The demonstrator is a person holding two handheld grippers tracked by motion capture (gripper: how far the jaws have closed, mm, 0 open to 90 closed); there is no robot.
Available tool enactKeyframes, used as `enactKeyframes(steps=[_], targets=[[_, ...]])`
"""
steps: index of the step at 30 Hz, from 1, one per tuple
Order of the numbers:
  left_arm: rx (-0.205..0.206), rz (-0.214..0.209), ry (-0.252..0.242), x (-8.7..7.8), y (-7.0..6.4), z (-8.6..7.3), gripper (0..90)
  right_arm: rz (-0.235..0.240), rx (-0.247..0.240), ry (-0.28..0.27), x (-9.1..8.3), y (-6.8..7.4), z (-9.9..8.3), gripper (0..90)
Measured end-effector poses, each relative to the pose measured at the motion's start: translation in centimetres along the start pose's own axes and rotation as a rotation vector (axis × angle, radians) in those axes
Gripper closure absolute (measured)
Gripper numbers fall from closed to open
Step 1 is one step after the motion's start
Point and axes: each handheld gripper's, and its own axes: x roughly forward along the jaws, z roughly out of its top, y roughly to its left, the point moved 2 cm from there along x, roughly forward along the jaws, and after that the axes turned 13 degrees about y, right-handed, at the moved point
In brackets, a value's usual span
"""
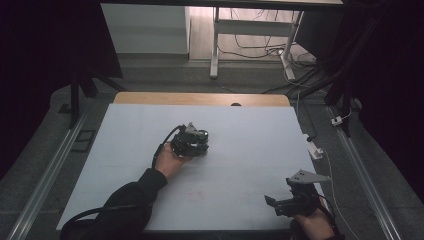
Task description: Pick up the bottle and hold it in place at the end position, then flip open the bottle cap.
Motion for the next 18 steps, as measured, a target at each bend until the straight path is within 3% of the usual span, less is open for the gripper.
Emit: enactKeyframes(steps=[11, 18], targets=[[0.003, -0.001, -0.001, 0.0, 0.0, 0.0, 54.1, 0.001, 0.021, -0.037, -0.4, -0.1, 0.1, 0.3], [0.006, -0.004, 0.0, 0.0, 0.1, 0.0, 54.1, 0.035, -0.016, -0.049, -0.5, 0.7, 1.0, 0.2]])
